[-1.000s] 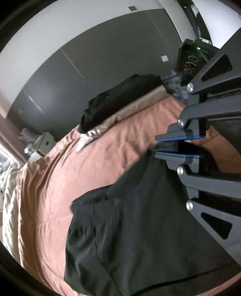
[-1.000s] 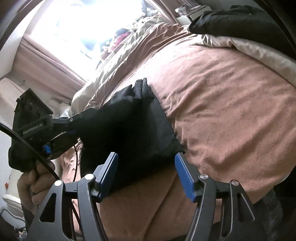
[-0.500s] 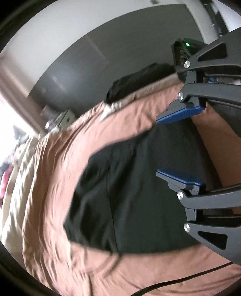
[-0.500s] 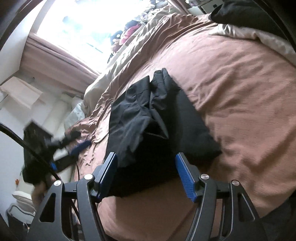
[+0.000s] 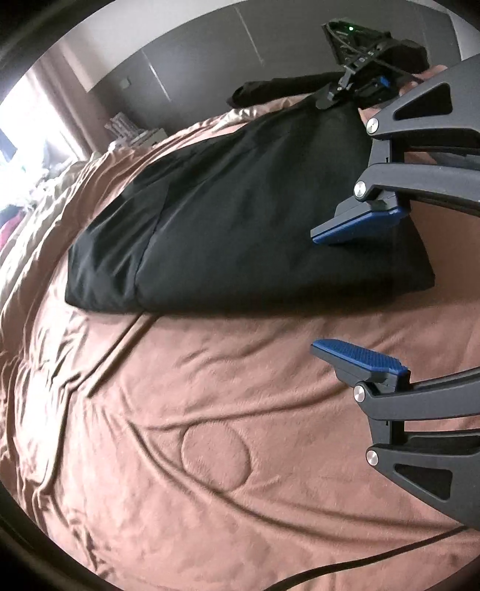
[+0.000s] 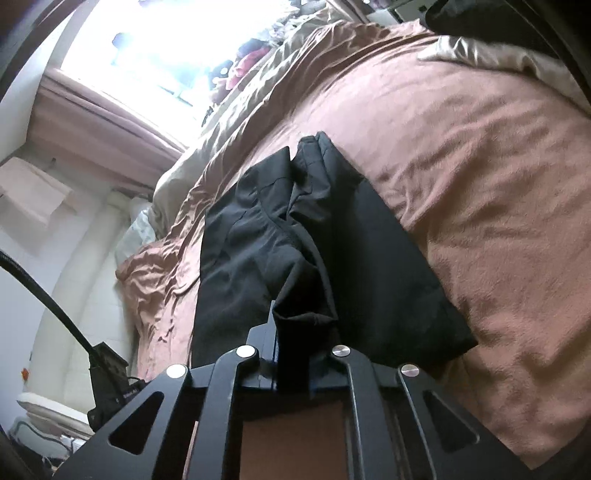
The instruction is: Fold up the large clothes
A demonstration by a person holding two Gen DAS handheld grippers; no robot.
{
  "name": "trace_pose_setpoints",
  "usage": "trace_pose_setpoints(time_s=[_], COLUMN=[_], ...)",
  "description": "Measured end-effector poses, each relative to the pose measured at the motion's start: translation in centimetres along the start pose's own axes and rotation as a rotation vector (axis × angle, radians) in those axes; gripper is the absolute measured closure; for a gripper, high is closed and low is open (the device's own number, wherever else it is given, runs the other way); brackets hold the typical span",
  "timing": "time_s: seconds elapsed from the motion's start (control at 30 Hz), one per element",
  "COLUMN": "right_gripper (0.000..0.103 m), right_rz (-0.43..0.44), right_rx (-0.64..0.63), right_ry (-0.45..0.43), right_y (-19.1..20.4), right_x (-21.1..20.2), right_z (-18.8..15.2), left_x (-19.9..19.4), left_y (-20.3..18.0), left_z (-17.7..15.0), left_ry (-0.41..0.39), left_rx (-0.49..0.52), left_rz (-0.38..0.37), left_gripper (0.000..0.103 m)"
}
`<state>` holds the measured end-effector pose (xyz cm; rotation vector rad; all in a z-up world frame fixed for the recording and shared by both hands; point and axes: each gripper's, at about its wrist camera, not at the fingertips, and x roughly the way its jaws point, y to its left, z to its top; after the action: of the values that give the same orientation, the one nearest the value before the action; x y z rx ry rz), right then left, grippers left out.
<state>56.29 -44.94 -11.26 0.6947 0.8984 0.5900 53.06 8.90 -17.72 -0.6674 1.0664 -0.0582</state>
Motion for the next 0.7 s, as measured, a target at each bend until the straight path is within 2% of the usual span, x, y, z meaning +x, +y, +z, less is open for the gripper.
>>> trace_pose_setpoints(time_s=[0.23, 0.4, 0.5, 0.53, 0.6, 0.63, 0.67, 0.7], right_gripper=[0.098, 0.097, 0.089, 0.081, 0.056, 0.035, 0.027, 0.027], right_rz=[-0.015, -0.022, 0.016, 0.002, -0.046, -0.062, -0.059, -0.047], right_rx=[0.055, 0.114, 0.138, 0.125, 0.085, 0.071, 0.062, 0.06], right_ry=[-0.027, -0.004, 0.01, 0.011, -0.004, -0.015, -0.026, -0.031], right_y=[-2.8, -5.0, -5.0, -4.8, -4.2, -4.1, -4.1, -4.2], right_x=[-1.6, -2.2, -2.8, -2.9, -3.4, -3.8, -4.1, -4.3], right_z=[-0.2, -0.6, -0.4, -0.3, 0.0, 0.2, 0.4, 0.6], left_x=[0.9, 1.2, 1.4, 1.3, 1.3, 1.4, 1.4, 1.4], left_y=[-3.5, -5.2, -5.5, -5.4, -5.3, -5.3, -5.2, -5.2], left_z=[-0.3, -0.4, -0.5, -0.6, -0.7, -0.7, -0.8, -0.8], left_ry=[0.029, 0.032, 0.036, 0.034, 0.031, 0.029, 0.028, 0.029], left_rx=[0.062, 0.093, 0.115, 0.115, 0.109, 0.107, 0.108, 0.108], left_rz=[-0.094, -0.103, -0.083, -0.082, -0.082, -0.081, -0.082, -0.082], left_gripper=[0.047, 0.048, 0.048, 0.048, 0.048, 0.048, 0.048, 0.048])
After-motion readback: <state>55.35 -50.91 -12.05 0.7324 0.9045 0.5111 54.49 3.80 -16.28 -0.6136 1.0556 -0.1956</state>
